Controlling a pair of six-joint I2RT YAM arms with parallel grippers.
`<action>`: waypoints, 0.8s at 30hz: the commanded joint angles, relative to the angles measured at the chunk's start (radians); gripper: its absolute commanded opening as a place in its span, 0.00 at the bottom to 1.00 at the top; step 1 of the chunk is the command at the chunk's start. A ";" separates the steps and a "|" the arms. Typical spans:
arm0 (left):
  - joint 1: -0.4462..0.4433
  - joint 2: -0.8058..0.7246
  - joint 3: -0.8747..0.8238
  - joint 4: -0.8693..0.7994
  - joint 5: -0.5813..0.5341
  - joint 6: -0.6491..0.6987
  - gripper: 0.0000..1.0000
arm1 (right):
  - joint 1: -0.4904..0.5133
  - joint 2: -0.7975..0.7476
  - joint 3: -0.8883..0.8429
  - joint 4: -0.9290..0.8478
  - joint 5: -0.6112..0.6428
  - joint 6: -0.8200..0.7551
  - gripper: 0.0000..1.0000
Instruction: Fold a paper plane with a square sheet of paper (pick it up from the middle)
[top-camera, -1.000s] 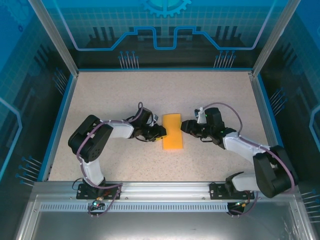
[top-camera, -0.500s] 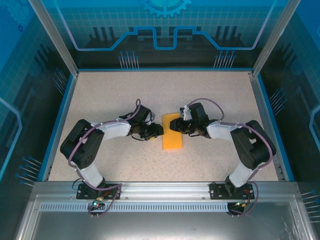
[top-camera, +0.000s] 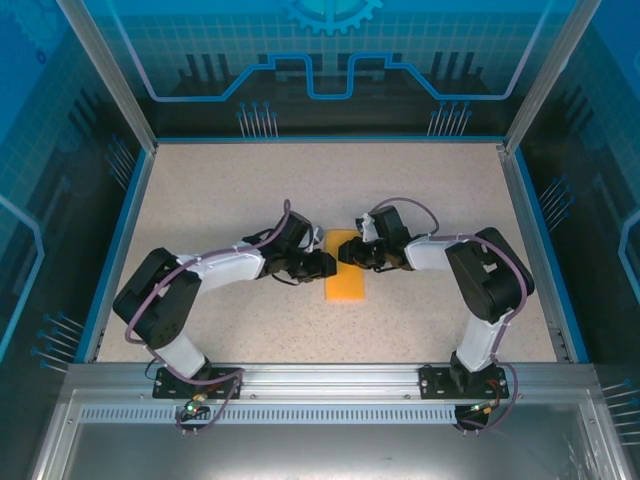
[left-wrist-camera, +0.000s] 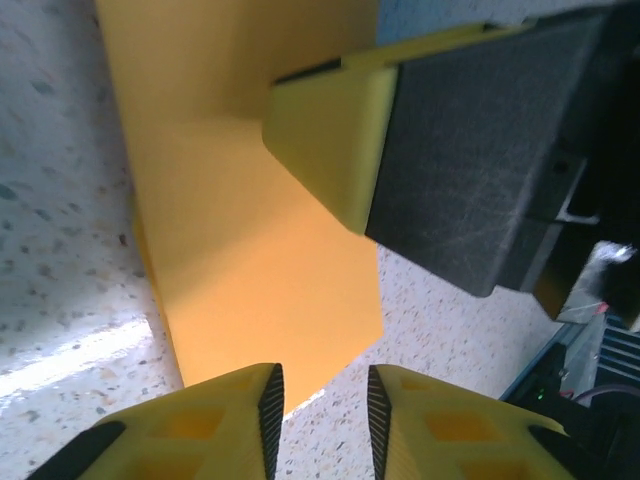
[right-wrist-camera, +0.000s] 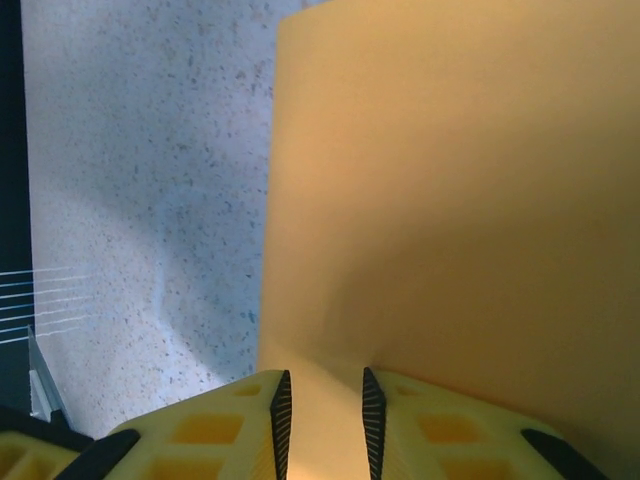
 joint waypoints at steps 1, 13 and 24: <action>-0.021 0.048 -0.005 0.026 0.021 0.011 0.29 | 0.000 0.033 0.024 -0.014 -0.018 -0.003 0.27; -0.021 0.119 0.002 -0.041 -0.057 0.075 0.27 | -0.012 0.038 0.026 -0.017 -0.032 -0.018 0.28; -0.021 0.137 0.034 -0.059 -0.072 0.090 0.27 | -0.080 -0.160 -0.052 -0.137 -0.043 -0.097 0.39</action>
